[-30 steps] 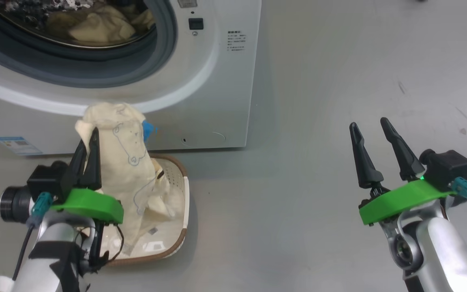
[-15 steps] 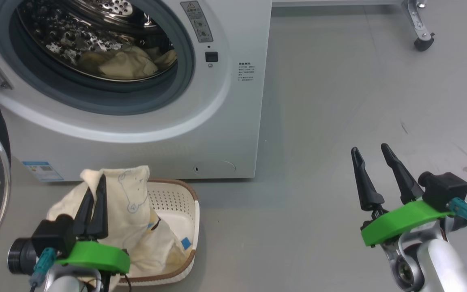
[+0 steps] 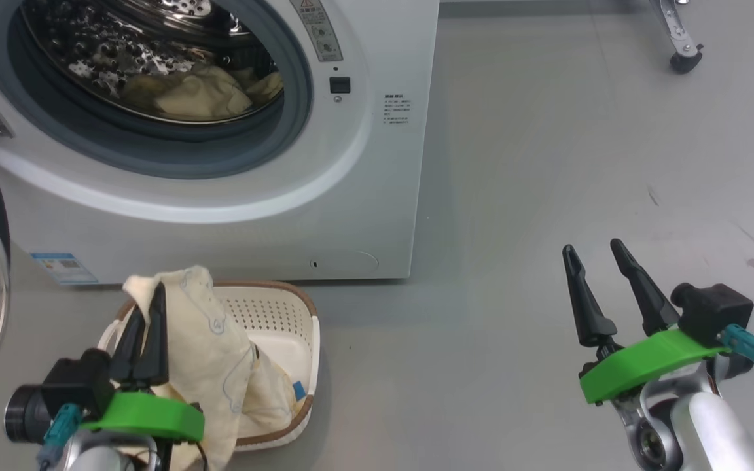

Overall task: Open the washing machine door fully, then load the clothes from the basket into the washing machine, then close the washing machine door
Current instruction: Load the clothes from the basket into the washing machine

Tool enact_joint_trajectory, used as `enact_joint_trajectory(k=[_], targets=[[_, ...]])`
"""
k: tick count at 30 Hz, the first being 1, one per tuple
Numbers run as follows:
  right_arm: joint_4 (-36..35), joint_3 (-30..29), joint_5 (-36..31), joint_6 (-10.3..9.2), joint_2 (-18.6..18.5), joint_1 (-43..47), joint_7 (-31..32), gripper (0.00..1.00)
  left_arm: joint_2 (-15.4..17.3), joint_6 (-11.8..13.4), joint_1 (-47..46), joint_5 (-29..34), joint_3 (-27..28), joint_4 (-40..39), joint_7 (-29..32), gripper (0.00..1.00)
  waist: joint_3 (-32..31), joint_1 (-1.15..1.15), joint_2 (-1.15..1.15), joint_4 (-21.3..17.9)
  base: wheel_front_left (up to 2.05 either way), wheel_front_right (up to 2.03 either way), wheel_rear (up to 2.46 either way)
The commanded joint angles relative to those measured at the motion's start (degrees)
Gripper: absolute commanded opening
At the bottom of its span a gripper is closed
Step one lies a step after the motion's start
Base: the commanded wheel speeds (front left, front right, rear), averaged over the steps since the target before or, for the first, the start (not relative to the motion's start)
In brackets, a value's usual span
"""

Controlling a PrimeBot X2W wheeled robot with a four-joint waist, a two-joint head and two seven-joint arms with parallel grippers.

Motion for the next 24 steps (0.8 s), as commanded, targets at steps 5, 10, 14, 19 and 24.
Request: enact_joint_trajectory(k=[5,10,14,19,24], targets=[[-2.87,1.39,0.17,0.58,-0.07,-3.36,-0.02,1.00,2.25,-1.33,-8.13,0.03,3.37,-1.30,-0.66,0.00,5.17,0.01,0.00,-1.66,0.00,0.00,0.00],[-3.43,1.57,0.29,0.58,-0.44,-4.92,-0.27,1.00,4.67,-2.45,-15.27,-0.41,4.55,-0.44,0.90,0.00,11.04,0.01,0.00,-3.29,0.00,0.00,0.00],[-3.67,2.04,0.44,0.58,-0.64,-6.61,-0.79,1.00,7.60,-4.24,-22.88,-0.82,5.53,0.65,2.67,0.00,16.24,0.01,0.00,-4.64,0.00,0.00,0.00],[-3.19,2.84,0.86,0.58,-0.67,-8.71,-1.95,1.00,11.02,-7.04,-32.90,-1.90,6.00,3.33,5.90,0.00,21.78,0.01,0.00,-6.22,0.00,0.00,0.00],[-2.38,4.07,1.49,0.58,-0.48,-10.94,-3.25,1.00,15.01,-9.05,-44.02,-1.65,5.05,7.46,9.06,0.00,26.73,0.01,0.00,-7.89,0.00,0.00,0.00]])
